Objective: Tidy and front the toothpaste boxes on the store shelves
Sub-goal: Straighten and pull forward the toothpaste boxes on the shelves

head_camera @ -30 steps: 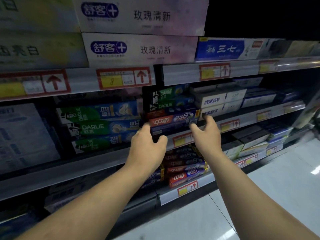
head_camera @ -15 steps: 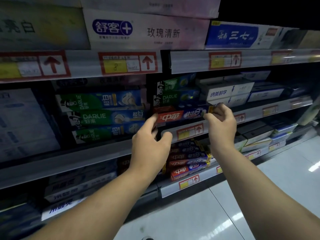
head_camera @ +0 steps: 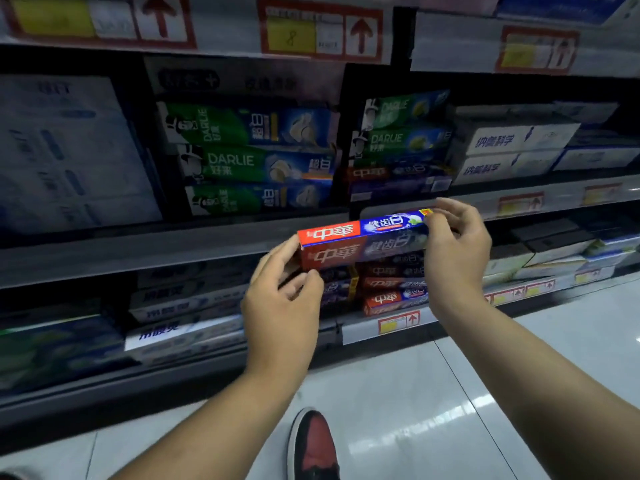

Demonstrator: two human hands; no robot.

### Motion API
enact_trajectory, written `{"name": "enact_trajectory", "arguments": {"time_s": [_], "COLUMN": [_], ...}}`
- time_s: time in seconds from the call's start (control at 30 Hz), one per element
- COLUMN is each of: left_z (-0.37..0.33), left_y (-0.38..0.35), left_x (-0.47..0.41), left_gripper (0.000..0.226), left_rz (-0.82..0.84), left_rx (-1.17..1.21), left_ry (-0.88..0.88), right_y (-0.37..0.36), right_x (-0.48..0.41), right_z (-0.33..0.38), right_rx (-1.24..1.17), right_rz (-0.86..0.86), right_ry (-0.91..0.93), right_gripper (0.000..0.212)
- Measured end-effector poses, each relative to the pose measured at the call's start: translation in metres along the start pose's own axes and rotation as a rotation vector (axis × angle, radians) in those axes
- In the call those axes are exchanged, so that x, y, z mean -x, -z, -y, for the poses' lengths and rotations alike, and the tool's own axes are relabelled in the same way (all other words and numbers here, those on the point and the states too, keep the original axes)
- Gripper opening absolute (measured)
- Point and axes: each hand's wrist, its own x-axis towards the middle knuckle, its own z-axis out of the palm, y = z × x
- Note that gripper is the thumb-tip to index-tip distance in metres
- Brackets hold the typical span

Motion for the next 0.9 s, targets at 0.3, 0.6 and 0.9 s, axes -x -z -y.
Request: {"name": "enact_trajectory", "arguments": {"time_s": [0.3,0.6,0.9], "left_z": [0.040,0.075,0.119], "left_y": [0.038,0.053,0.054], "left_x": [0.016,0.005,0.003], "left_gripper": [0.046,0.043,0.038], "left_rz": [-0.118,-0.134,-0.099], "left_rx": [-0.008,-0.171,-0.303], "left_ry": [0.219,0.343,0.496], "right_y": [-0.015,-0.020,-0.012], "right_x": [0.029,0.034,0.031], "right_z": [-0.039,-0.087,-0.126], "right_rx": [0.150,0.250,0.351], "right_rz": [0.106,0.200,0.380], "right_ry": [-0.113,-0.409,-0.681], "right_gripper": [0.019,0.023,0.008]}}
